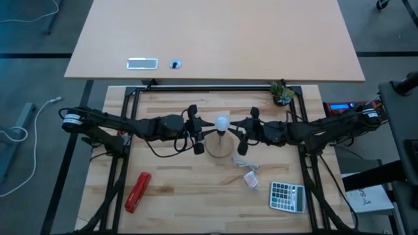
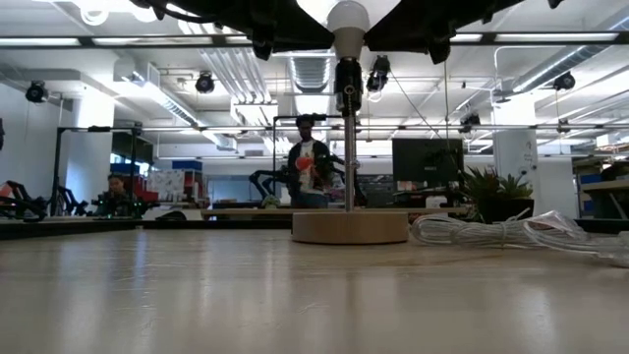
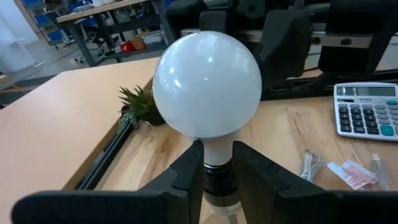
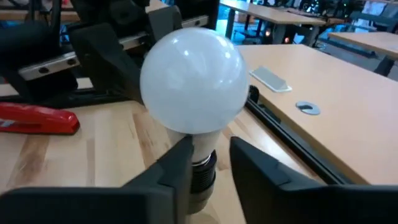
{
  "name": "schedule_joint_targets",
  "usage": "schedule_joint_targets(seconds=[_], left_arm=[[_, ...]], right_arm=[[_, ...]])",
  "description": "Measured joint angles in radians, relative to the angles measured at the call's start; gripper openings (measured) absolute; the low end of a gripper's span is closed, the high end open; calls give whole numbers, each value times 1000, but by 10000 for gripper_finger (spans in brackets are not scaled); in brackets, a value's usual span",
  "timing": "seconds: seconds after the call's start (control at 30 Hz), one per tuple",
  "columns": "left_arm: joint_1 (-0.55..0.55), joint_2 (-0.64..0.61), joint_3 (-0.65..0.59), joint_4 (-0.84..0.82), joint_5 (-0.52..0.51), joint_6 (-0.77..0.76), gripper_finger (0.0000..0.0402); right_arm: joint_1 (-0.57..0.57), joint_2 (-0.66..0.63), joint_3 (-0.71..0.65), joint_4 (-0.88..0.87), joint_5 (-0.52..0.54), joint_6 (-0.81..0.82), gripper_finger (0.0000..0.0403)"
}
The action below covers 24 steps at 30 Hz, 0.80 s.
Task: Screw lightbulb
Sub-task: Remove the lightbulb from the lamp
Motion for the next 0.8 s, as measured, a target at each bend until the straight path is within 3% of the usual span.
schedule_joint_targets(seconds=[0.43,0.8], left_arm=[[1,1,0,1,0,-2,75],[1,2,-3,1,2,-1,75]], right_arm=[[-23,64,0,79,-42,12,232],[-82,146,0,203,-84,11,265]])
